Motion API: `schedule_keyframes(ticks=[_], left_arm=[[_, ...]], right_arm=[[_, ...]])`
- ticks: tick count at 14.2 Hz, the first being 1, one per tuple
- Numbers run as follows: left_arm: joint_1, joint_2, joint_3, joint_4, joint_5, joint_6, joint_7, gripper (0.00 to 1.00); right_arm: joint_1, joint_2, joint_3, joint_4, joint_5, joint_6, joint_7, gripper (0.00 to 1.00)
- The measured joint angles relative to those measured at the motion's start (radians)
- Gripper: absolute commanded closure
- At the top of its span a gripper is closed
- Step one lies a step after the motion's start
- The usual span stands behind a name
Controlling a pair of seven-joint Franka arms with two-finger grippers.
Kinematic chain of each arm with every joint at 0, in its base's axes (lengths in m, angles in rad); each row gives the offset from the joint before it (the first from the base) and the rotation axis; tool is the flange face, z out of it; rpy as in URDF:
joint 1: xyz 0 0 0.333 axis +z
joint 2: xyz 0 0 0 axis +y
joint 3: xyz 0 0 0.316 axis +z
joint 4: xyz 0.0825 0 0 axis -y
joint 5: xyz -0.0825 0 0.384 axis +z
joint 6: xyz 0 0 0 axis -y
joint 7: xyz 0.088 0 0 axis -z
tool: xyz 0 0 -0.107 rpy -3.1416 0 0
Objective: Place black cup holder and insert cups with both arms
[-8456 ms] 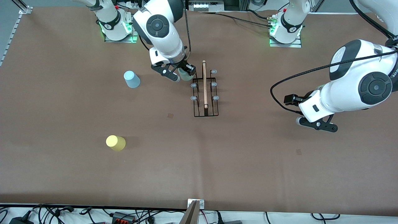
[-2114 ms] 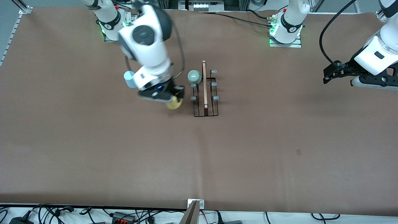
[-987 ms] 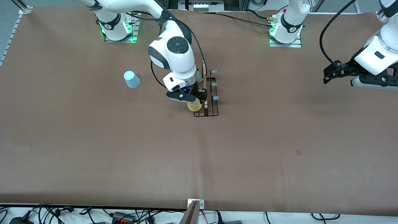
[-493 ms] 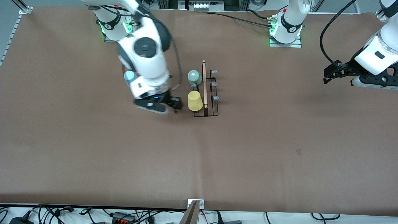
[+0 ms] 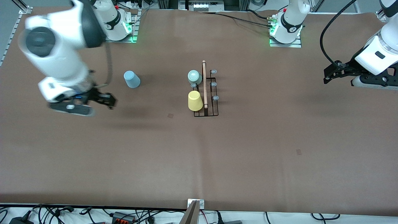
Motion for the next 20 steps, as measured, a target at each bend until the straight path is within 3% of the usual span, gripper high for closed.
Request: schedule_keyframes(ticks=[4,6,10,16,20], left_arm=[[0.0,0.0,0.0,0.001,0.0,0.0,0.0,0.0],[0.0,0.0,0.0,0.001,0.0,-0.001,0.0,0.0],[0.0,0.0,0.0,0.001,0.0,-0.002,0.0,0.0],[0.0,0.0,0.001,0.001,0.0,-0.002,0.0,0.0],[0.0,0.0,0.001,0.001,0.0,-0.002,0.0,0.0]], right_arm=[[-0.064,-0.095,-0.138,0.024,0.011,-0.155,-0.232,0.0],[-0.065,-0.116,-0.178,0.062,0.03,-0.259,-0.315,0.0],[-0.063,-0.114,-0.18,0.074,0.173,-0.311,-0.332,0.0],[-0.064,-0.094,-0.195,0.066,0.215,-0.193,-0.326,0.0],[-0.059,-0.094,-0.212,0.066,0.216,-0.19,-0.326,0.0]])
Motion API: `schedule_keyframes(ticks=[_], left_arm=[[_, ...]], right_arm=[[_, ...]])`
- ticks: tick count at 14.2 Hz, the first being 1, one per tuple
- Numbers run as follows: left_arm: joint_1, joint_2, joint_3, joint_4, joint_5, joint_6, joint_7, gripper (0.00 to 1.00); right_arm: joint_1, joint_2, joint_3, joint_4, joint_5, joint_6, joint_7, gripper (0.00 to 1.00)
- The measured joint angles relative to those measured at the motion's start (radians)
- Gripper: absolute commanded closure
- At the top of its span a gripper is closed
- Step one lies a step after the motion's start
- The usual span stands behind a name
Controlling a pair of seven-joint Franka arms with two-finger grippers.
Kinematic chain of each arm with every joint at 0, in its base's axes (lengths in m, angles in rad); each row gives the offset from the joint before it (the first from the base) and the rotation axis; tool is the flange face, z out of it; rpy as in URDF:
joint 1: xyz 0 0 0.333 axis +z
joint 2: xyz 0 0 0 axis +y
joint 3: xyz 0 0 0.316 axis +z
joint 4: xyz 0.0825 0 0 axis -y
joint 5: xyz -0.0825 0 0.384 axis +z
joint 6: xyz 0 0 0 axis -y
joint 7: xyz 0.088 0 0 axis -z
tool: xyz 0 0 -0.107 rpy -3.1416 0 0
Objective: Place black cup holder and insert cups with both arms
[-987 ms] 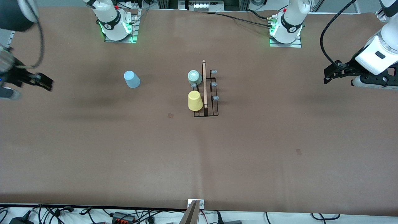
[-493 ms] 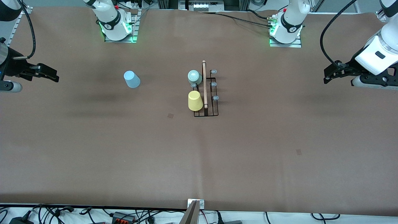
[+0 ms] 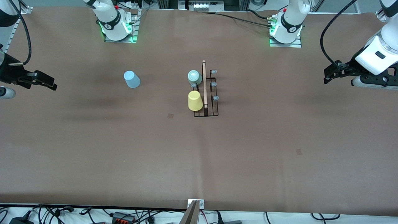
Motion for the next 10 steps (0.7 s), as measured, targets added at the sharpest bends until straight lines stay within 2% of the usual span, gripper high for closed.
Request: schedule_keyframes(ticks=[4,10], left_arm=[[0.0,0.0,0.0,0.0,0.0,0.0,0.0,0.0],[0.0,0.0,0.001,0.0,0.0,0.0,0.0,0.0]], right_arm=[[0.076,0.0,-0.097,0.0,0.0,0.0,0.0,0.0],[0.1,-0.002,-0.11,0.0,0.0,-0.009,0.0,0.0]])
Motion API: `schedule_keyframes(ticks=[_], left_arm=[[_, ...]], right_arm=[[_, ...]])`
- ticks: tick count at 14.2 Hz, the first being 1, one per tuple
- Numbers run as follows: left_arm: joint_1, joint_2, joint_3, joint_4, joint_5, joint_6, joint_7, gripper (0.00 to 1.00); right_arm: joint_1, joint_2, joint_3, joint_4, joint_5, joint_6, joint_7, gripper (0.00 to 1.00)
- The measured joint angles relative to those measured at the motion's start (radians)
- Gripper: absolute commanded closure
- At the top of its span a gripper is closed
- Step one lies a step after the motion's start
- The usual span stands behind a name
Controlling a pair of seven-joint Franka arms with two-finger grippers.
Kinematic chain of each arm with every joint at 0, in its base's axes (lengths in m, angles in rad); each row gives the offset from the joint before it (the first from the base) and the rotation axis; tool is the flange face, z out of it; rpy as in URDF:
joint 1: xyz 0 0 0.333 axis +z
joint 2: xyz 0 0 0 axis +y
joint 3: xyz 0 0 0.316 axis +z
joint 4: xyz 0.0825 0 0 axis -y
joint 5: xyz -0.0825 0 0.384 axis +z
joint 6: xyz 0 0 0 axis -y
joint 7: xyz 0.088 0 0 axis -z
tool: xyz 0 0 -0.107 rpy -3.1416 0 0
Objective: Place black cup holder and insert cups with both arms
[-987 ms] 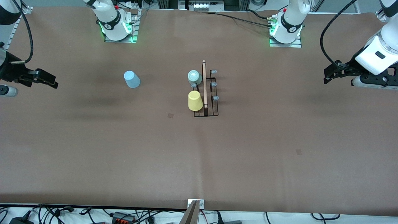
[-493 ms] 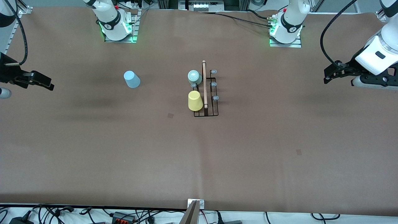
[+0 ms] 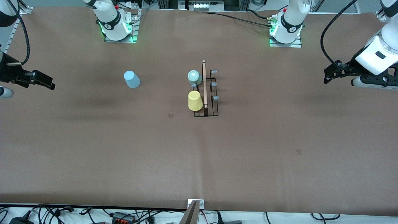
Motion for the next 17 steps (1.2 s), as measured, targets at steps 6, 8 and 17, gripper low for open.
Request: schedule_keyframes(ticks=[6,8,17], left_arm=[[0.0,0.0,0.0,0.0,0.0,0.0,0.0,0.0],[0.0,0.0,0.001,0.0,0.0,0.0,0.0,0.0],[0.0,0.0,0.001,0.0,0.0,0.0,0.0,0.0]], right_arm=[[0.017,0.0,-0.001,0.0,-0.019,0.001,-0.002,0.0],[0.03,-0.001,-0.001,0.0,-0.023,0.003,-0.002,0.0],[0.031,-0.002,-0.006,0.003,-0.023,0.007,-0.002,0.0]])
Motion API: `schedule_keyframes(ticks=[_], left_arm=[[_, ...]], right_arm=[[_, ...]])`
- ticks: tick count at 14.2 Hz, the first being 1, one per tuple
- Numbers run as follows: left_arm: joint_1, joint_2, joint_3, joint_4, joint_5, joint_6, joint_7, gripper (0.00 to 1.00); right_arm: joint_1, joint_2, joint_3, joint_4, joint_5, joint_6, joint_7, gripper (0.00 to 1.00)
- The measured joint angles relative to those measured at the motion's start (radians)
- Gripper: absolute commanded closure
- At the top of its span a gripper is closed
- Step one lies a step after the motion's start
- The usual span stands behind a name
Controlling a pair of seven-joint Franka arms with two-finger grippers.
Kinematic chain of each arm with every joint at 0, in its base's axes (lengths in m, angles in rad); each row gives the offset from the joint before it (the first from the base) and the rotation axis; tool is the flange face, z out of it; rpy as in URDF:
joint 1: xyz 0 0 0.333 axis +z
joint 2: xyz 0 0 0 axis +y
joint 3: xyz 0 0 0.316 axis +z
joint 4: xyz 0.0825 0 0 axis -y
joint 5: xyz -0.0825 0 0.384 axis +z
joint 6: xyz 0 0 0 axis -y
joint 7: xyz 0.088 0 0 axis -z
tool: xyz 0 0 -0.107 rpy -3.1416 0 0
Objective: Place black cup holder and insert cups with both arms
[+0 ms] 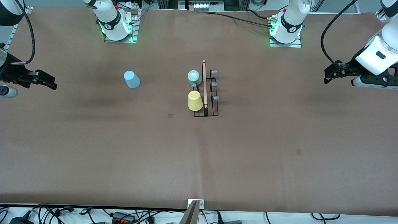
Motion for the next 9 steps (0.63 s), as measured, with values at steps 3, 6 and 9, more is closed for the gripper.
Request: schedule_keyframes(ticks=[3,6,9], left_arm=[[0.0,0.0,0.0,0.0,0.0,0.0,0.0,0.0],[0.0,0.0,0.0,0.0,0.0,0.0,0.0,0.0],[0.0,0.0,0.0,0.0,0.0,-0.003,0.0,0.0]], right_arm=[[-0.001,0.0,0.0,0.0,0.0,0.0,0.0,0.0],[-0.001,0.0,0.0,0.0,0.016,0.001,0.0,0.0],[-0.001,0.0,-0.001,0.0,0.02,0.001,0.0,0.0]])
